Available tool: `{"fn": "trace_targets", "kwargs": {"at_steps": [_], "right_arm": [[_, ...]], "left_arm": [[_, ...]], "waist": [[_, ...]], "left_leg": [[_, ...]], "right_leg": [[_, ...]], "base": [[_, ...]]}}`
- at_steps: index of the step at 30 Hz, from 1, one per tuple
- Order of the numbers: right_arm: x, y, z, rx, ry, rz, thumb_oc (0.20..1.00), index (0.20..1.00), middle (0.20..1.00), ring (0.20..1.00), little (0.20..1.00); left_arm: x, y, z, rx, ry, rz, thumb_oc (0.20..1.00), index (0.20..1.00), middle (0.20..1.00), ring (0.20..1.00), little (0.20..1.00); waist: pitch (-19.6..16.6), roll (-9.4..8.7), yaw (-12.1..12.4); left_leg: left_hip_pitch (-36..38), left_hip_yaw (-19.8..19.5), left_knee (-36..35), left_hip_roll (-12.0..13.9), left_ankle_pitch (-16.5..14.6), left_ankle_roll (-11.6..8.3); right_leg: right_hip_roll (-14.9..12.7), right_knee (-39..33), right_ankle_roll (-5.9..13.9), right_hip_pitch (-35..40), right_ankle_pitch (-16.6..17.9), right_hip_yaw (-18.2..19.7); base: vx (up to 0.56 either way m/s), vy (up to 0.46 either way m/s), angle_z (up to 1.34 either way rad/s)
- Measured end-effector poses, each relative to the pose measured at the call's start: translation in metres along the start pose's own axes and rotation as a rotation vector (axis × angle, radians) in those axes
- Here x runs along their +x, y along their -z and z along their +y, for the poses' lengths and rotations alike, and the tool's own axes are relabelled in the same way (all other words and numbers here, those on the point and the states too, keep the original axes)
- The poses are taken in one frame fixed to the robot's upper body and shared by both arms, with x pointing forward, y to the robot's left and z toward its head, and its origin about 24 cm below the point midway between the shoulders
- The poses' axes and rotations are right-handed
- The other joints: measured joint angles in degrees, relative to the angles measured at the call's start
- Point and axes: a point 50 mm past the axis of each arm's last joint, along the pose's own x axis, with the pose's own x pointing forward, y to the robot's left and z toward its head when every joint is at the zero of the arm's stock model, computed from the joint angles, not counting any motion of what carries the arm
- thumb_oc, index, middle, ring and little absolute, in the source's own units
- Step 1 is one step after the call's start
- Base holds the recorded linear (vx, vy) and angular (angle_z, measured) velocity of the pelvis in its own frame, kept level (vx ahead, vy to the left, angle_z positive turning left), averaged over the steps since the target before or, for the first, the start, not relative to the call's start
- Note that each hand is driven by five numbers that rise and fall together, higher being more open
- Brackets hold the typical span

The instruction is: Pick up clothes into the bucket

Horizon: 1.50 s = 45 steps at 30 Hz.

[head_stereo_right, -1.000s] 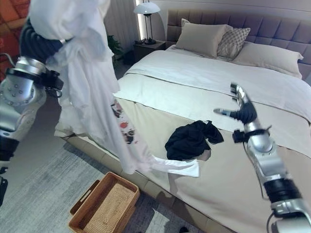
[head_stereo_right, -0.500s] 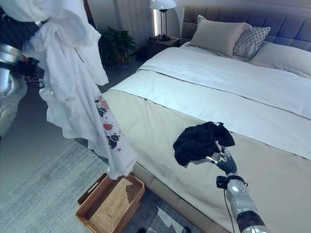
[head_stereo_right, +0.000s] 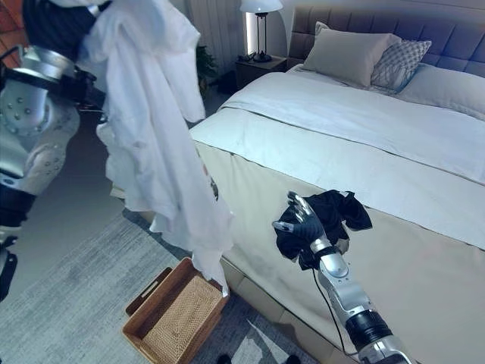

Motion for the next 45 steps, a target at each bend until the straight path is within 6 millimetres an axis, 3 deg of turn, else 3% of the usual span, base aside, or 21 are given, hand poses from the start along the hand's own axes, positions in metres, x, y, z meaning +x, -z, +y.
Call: {"fn": "trace_targets", "kwargs": {"at_steps": [5,7,11,18,26,32,39,45], "right_arm": [[0.012,-0.05,0.035,0.044,-0.343,-0.159,1.0,1.0,1.0,1.0,1.0],[0.016,-0.057,0.036,0.039,-0.373,-0.176,1.0,1.0,1.0,1.0,1.0],[0.019,-0.061,0.035,0.021,-0.383,-0.176,1.0,1.0,1.0,1.0,1.0],[0.024,-0.049,0.051,0.008,-0.454,-0.102,1.0,1.0,1.0,1.0,1.0],[0.026,-0.052,0.069,0.009,-0.54,-0.11,1.0,1.0,1.0,1.0,1.0],[0.019,-0.052,0.061,0.008,-0.527,-0.103,1.0,1.0,1.0,1.0,1.0],[-0.009,-0.043,0.012,0.055,-0.326,-0.076,1.0,1.0,1.0,1.0,1.0],[-0.015,-0.034,0.016,0.056,-0.311,-0.057,1.0,1.0,1.0,1.0,1.0]], "left_arm": [[0.008,0.005,-0.027,-0.052,0.125,0.019,0.2,0.2,0.2,0.2,0.2],[0.008,0.006,-0.032,-0.077,0.147,0.026,0.2,0.2,0.2,0.2,0.2],[0.008,0.006,-0.045,-0.18,0.188,0.027,0.2,0.2,0.2,0.2,0.2],[0.011,0.005,-0.088,-0.376,0.323,0.058,0.2,0.2,0.2,0.2,0.2],[0.013,0.006,-0.108,-0.547,0.32,0.07,0.2,0.2,0.2,0.2,0.2],[0.015,0.005,-0.103,-0.528,0.306,0.066,0.2,0.2,0.2,0.2,0.2],[0.015,0.004,-0.101,-0.523,0.304,0.064,0.2,0.2,0.2,0.2,0.2],[0.017,0.0,-0.118,-0.588,0.328,0.044,0.2,0.2,0.2,0.2,0.2]], "waist": [[0.01,0.01,0.17],[0.01,0.01,0.12],[0.01,0.0,0.14],[0.01,-0.02,0.06],[0.02,-0.04,0.14],[0.02,-0.06,-0.38],[0.01,-0.13,-2.21],[0.0,-0.07,-4.33]], "left_leg": [[0.01,-0.02,0.0,-0.06,0.01,0.0],[0.0,-0.04,0.0,-0.07,0.01,0.0],[0.02,-0.09,0.0,-0.06,0.01,0.0],[-0.01,-0.73,0.0,-0.06,0.02,0.01],[-0.07,-1.41,0.0,-0.15,0.06,0.02],[-0.08,-1.5,0.0,-0.22,0.05,0.01],[0.04,-1.57,-0.01,-0.46,0.02,-0.01],[0.11,-1.54,-0.01,-0.36,0.04,0.0]], "right_leg": [[0.1,0.0,0.0,0.05,0.0,-0.05],[0.1,0.0,0.0,0.05,0.0,-0.07],[0.1,0.0,0.01,0.09,-0.01,-0.09],[0.15,0.0,0.02,0.28,-0.02,-0.58],[0.15,0.0,0.29,0.48,-0.25,-0.83],[0.05,0.0,0.41,0.55,-0.34,-0.98],[-0.31,-0.01,0.65,0.88,-0.52,-1.43],[-0.2,0.0,0.66,0.93,-0.52,-1.42]], "base": [[0.0,0.0,0.0],[0.0,0.0,0.0],[0.0,0.0,0.0],[0.0,-0.007,0.02],[-0.01,-0.008,0.03],[0.0,-0.001,0.01],[0.0,0.003,0.02],[0.0,0.0,0.0]]}}
